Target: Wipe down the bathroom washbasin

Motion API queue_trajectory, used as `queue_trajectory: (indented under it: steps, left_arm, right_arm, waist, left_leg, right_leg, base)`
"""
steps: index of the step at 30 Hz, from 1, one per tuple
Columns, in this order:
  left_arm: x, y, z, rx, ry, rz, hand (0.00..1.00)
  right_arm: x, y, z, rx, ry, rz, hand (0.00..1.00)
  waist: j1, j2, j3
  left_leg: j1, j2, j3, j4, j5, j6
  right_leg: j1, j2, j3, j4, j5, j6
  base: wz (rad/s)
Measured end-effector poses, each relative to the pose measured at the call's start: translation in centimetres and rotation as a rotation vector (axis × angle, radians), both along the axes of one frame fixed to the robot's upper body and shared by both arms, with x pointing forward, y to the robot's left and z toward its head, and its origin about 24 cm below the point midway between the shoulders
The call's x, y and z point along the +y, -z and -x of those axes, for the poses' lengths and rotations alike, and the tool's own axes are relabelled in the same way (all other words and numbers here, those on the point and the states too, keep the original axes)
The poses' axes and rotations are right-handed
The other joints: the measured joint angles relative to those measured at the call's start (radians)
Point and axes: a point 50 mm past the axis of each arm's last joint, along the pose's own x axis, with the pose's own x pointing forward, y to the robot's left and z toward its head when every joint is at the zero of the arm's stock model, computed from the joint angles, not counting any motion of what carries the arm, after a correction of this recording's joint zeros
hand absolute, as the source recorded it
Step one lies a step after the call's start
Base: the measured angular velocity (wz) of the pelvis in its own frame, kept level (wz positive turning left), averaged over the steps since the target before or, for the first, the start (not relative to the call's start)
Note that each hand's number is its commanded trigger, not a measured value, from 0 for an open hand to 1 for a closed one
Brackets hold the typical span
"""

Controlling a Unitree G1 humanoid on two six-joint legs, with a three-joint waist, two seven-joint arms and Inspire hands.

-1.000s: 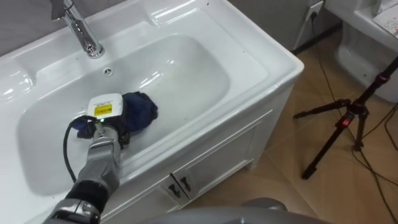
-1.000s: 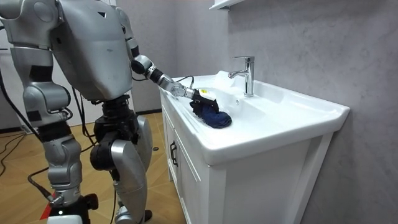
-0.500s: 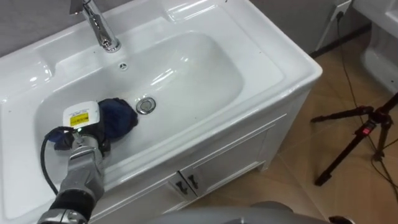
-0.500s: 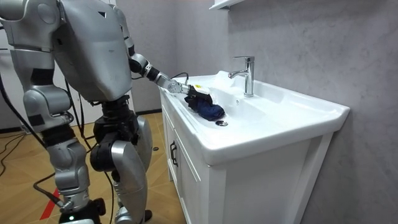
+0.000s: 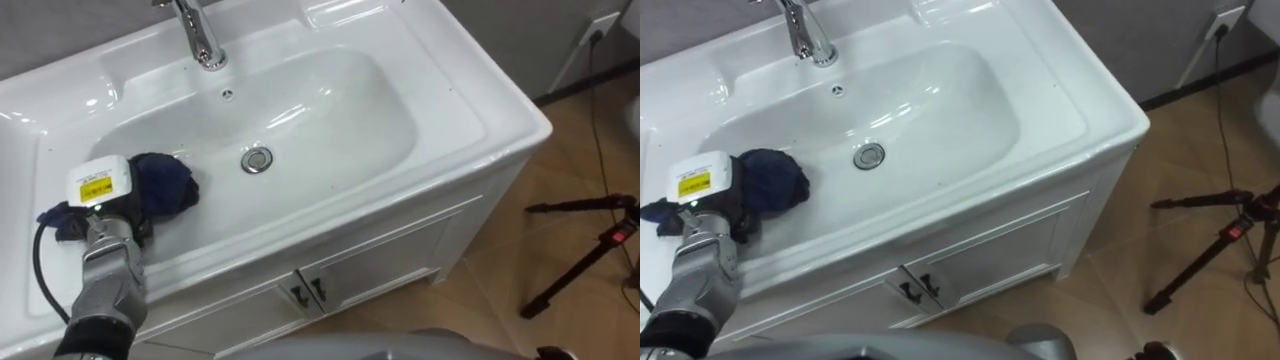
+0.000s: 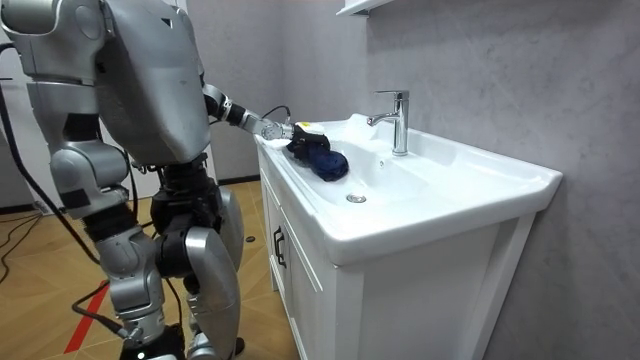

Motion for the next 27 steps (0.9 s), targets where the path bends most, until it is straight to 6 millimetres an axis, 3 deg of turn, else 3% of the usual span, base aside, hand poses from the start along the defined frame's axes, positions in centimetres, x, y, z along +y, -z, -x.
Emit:
queue_trajectory:
  steps: [8, 10, 14, 23, 27]
  left_arm:
    - [-0.8, 0.4, 0.2, 0.019, 0.031, -0.001, 1.00]
    - [-1.3, 0.7, 0.2, 0.020, 0.045, 0.003, 1.00]
    - [-1.8, 0.8, 0.1, 0.023, 0.056, 0.011, 1.00]
    - [-3.3, 1.4, -0.1, 0.068, 0.062, 0.017, 1.00]
    - [-4.9, 1.6, -1.2, 0.063, 0.084, 0.041, 1.00]
  right_arm:
    - [0.2, 0.1, 0.3, 0.006, 0.007, -0.016, 0.00]
    - [0.6, 0.3, 0.6, 0.024, -0.008, -0.033, 0.00]
    - [0.9, 0.4, 0.8, 0.036, -0.020, -0.039, 0.00]
    - [2.1, 0.9, 1.8, 0.085, -0.047, -0.081, 0.00]
    - [3.3, 1.3, 2.3, 0.131, -0.067, -0.105, 0.00]
  waist:
    - [-0.002, -0.010, 0.0020]
    - [-0.004, -0.023, 0.0091]
    - [-0.009, -0.032, 0.0087]
    - [-0.063, -0.040, 0.0086]
    - [-0.084, -0.075, 0.0160]
  left_leg:
    - [0.007, -0.001, 0.001, -0.001, 0.000, 0.000]
    - [0.016, 0.000, 0.001, -0.002, 0.000, 0.000]
    - [0.017, -0.002, 0.003, -0.005, 0.000, 0.000]
    - [0.021, -0.004, 0.004, -0.007, 0.000, 0.000]
    - [0.030, -0.006, 0.019, -0.008, 0.000, 0.000]
  right_leg:
    - [0.004, 0.001, 0.003, 0.002, 0.000, 0.000]
    - [0.016, 0.000, 0.003, 0.001, -0.003, 0.000]
    - [0.017, -0.001, 0.004, -0.002, -0.004, 0.002]
    - [0.017, -0.002, 0.008, 0.001, -0.008, 0.004]
    - [0.011, -0.002, 0.023, 0.024, -0.023, 0.005]
  base:
    - [0.00]
    - [0.00]
    - [0.01]
    - [0.00]
    - [-0.07]
